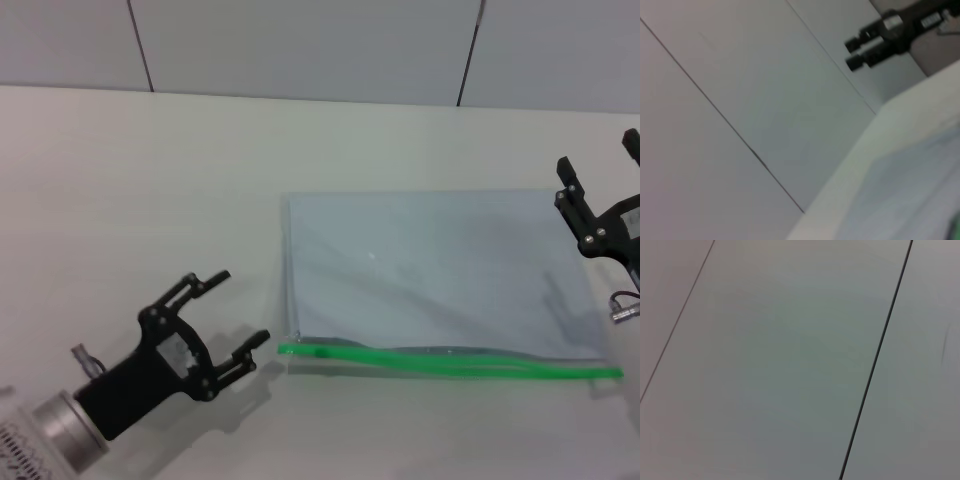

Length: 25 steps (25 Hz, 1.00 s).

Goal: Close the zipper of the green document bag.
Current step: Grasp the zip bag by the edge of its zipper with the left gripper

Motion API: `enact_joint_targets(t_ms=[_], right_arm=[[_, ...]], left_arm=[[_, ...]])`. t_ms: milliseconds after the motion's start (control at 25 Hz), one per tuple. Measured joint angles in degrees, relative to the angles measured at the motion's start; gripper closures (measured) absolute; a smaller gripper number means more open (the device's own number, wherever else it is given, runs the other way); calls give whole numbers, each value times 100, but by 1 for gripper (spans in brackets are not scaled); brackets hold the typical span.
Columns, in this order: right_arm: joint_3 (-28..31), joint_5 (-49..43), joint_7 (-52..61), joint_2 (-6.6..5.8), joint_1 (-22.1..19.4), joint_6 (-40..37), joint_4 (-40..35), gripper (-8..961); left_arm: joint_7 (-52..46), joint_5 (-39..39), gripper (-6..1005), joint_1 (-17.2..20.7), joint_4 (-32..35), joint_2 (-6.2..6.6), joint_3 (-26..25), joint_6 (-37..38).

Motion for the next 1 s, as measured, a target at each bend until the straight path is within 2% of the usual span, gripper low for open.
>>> enact_joint_targets(t_ms=[160,480,1000], right_arm=[[1,7,0,0,-4,0,0,272],[1,8,0,0,15,-2,15,273],[-39,7,0,0,60,-22,42,273]], left_arm=[[66,14,210,48,-6,19,4,296],[24,311,211,-22,-30,16,320,239],[459,390,211,-422,-26,-18,327,-581]])
